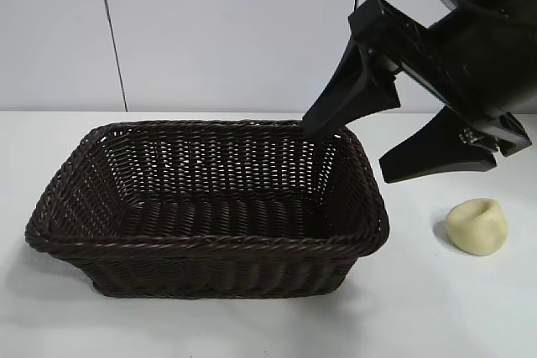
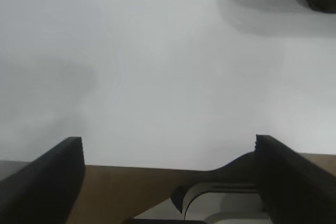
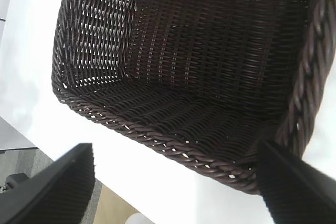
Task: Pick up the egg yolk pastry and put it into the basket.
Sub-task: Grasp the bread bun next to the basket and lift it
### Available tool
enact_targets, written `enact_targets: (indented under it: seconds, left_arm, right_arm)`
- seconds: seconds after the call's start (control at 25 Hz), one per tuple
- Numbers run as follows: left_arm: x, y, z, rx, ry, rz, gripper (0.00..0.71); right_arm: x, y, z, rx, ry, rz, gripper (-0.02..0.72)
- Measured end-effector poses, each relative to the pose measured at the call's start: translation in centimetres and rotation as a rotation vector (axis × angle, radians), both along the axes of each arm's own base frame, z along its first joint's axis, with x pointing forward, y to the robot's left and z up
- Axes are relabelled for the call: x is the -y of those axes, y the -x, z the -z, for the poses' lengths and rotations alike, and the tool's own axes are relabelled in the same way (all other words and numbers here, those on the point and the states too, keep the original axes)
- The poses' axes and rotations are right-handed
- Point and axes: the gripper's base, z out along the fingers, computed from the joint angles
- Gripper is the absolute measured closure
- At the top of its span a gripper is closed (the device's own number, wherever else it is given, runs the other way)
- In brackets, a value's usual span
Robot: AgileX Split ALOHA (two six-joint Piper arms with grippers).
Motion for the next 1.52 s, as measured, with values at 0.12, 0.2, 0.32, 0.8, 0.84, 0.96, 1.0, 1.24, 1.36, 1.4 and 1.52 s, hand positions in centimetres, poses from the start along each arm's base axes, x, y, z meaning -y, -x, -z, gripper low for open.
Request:
enact_targets:
  seconds: [0.12,0.2,0.32,0.8,0.84,0.96,1.0,1.24,1.36,1.4,1.52]
  left_arm:
    - [0.0,0.6,-0.3,0.046,0.005,0.001,0.081]
    - [0.0,1.1,-0.5,0.081,0.005,0.000,0.081]
    - [0.1,2.1,-0.8,0.158,0.005,0.000,0.081]
    - [0.1,7.2,-1.3,0.487,0.003,0.001,0.081]
    - [0.1,7.2,-1.3,0.487,0.003,0.001,0.081]
    - [0.1,7.2,-1.3,0.487,0.002,0.001,0.081]
    - [0.1,7.2,-1.3,0.487,0.003,0.000,0.081]
    - [0.1,7.2,-1.3,0.487,0.002,0.000,0.081]
    - [0.1,7.2,-1.3,0.487,0.002,0.000,0.081]
    - [0.1,7.2,-1.3,0.487,0.002,0.000,0.081]
    - [0.1,7.2,-1.3,0.487,0.002,0.000,0.081]
  right_arm:
    - [0.0,0.0,0.0,0.001,0.000,0.001,0.100]
    - [0.0,0.0,0.0,0.001,0.000,0.001,0.100]
    - [0.0,0.0,0.0,0.002,0.000,0.002,0.100]
    - [-0.1,0.0,-0.3,-0.004,-0.005,-0.013,0.100]
    - [-0.2,-0.1,-0.5,-0.004,-0.009,-0.022,0.100]
    - [-0.5,-0.4,-1.6,0.014,-0.020,-0.044,0.100]
    - [-0.6,-0.6,-2.0,0.018,-0.024,-0.046,0.100]
    - [0.0,-1.7,-3.8,0.024,0.034,-0.017,0.100]
    - [1.2,-2.6,-4.5,0.027,0.104,0.007,0.100]
    - [1.7,-2.9,-4.6,0.025,0.128,0.016,0.100]
    - [3.2,-3.6,-4.9,0.006,0.200,0.035,0.100]
